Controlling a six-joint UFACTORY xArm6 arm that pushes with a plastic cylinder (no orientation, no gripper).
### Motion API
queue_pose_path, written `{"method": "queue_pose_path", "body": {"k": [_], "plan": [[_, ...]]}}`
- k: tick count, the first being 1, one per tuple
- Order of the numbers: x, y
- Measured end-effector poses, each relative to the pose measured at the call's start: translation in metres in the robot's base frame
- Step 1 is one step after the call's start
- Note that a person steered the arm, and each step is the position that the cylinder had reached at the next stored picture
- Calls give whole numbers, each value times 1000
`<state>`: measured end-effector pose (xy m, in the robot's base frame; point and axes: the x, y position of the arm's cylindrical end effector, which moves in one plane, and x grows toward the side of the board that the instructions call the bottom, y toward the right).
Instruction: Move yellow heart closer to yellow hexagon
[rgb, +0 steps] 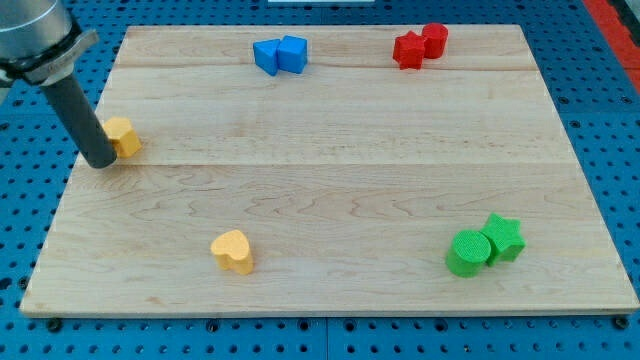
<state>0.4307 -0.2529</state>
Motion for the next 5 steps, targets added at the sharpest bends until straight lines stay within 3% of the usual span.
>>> {"method": "queue_pose_path", "body": {"k": [1, 3, 4, 5], "plan": [[-2, 44], [49, 269], [147, 280], [165, 226]]}}
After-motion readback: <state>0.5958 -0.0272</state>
